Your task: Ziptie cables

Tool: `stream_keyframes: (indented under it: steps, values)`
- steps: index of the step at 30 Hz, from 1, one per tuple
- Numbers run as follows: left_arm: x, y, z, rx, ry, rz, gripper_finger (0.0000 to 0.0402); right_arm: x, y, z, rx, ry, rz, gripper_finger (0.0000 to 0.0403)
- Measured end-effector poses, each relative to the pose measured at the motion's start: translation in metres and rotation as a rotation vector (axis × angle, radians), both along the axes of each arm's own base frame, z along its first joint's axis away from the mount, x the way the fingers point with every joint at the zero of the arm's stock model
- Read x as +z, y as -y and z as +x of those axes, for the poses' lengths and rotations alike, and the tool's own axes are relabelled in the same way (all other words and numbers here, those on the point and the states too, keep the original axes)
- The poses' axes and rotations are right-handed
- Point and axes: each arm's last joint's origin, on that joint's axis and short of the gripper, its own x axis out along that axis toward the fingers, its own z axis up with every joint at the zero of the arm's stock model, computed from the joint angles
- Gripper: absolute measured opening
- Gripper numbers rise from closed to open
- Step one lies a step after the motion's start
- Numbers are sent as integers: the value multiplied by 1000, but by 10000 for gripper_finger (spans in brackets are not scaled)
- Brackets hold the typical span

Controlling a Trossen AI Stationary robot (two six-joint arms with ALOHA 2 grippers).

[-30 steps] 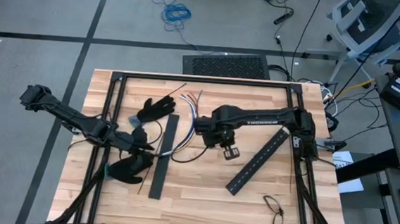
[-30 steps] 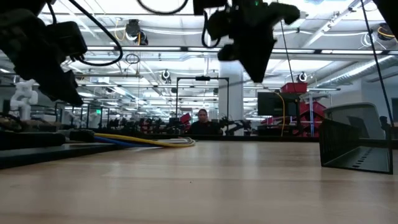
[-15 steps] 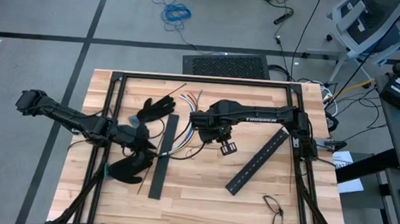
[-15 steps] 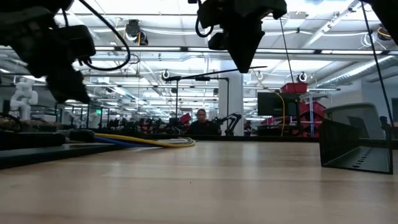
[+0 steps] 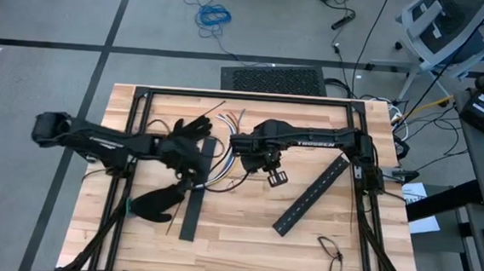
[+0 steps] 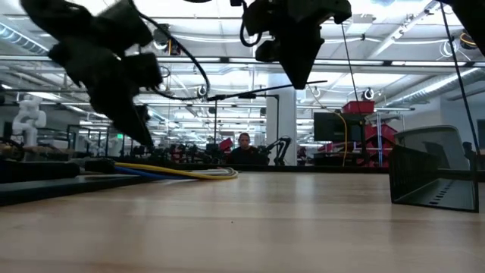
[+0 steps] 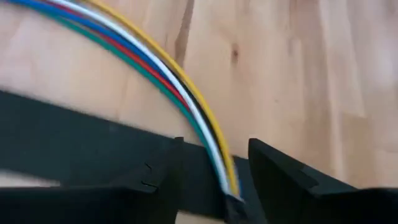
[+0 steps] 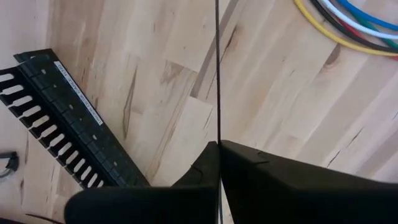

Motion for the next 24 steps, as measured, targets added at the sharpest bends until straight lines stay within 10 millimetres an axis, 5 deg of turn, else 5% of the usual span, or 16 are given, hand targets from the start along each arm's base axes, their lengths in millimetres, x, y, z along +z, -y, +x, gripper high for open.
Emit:
stream_keyframes:
  steps: [6,12,24]
  values:
    - [-19,-7,26,-72,-116,25,205,4,5,-3,-32,7,-29,0]
    - [-16,-8,50,-116,-99,-2,206,16,11,-10,-71,39,-28,0]
    - [-39,-10,55,-100,-228,64,205,29,21,-18,-115,74,-41,0]
